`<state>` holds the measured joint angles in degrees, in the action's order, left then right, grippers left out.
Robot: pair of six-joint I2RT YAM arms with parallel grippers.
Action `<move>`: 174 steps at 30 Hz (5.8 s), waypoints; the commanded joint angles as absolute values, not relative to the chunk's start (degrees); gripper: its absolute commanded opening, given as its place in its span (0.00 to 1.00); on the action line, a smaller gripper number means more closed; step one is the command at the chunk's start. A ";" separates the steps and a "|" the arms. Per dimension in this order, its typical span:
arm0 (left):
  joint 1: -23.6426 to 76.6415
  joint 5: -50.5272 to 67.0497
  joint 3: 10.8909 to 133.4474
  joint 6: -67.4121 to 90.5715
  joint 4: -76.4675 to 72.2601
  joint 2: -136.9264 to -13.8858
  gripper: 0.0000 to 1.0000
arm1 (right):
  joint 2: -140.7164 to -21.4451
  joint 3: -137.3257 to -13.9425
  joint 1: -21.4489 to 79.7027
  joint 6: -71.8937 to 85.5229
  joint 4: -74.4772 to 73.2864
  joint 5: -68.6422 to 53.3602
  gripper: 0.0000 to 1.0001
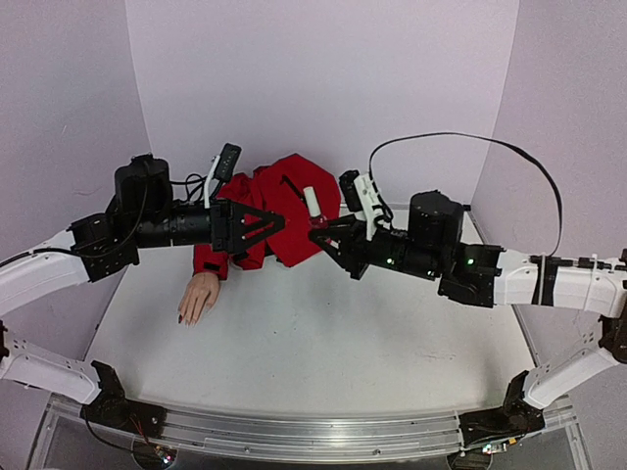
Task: Paint the nails
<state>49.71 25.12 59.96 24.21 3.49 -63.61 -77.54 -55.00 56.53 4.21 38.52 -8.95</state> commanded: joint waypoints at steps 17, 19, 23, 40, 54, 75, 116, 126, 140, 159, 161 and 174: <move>49.82 15.60 70.23 30.82 1.67 -75.29 0.36 | -87.70 -63.88 65.74 -3.98 39.27 18.49 0.00; 49.83 16.96 70.10 30.41 1.40 -75.53 0.27 | -87.64 -63.98 65.75 -3.75 39.29 18.01 0.00; 49.83 21.38 69.34 29.24 0.68 -75.97 0.13 | -87.25 -64.07 65.70 -2.85 39.40 15.93 0.00; 50.62 78.12 69.96 6.67 -2.11 -73.78 0.00 | -81.66 -60.76 57.53 25.39 61.64 -70.36 0.00; 49.57 41.21 62.53 13.31 -0.40 -64.07 0.91 | -77.01 -57.69 55.64 4.03 38.01 -32.78 0.00; 49.57 16.30 70.62 33.97 6.42 -72.94 0.65 | -88.00 -64.87 65.39 -3.06 38.35 16.82 0.00; 52.78 52.89 68.14 7.23 4.39 -65.47 0.68 | -76.63 -57.96 58.25 3.23 39.37 -39.12 0.00; 52.22 11.19 72.83 22.20 17.11 -66.21 0.82 | -80.54 -58.33 63.40 -2.00 39.87 2.49 0.00; 52.21 13.21 74.23 30.23 12.76 -73.75 0.47 | -86.70 -62.31 67.06 -3.78 41.92 21.28 0.00; 52.21 21.97 74.70 25.84 8.86 -76.30 0.10 | -83.10 -60.50 67.02 -3.70 41.23 8.67 0.00; 52.21 27.28 74.56 23.23 7.85 -76.29 0.06 | -80.94 -59.46 66.39 -3.73 40.83 0.61 0.00; 56.07 76.74 75.32 4.00 3.65 -76.11 0.00 | -81.36 -58.09 58.72 24.72 60.58 -65.12 0.00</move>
<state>51.33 56.01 72.44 8.32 9.69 -75.50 -80.34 -57.34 56.45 18.61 40.21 -47.35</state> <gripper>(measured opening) 0.156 0.210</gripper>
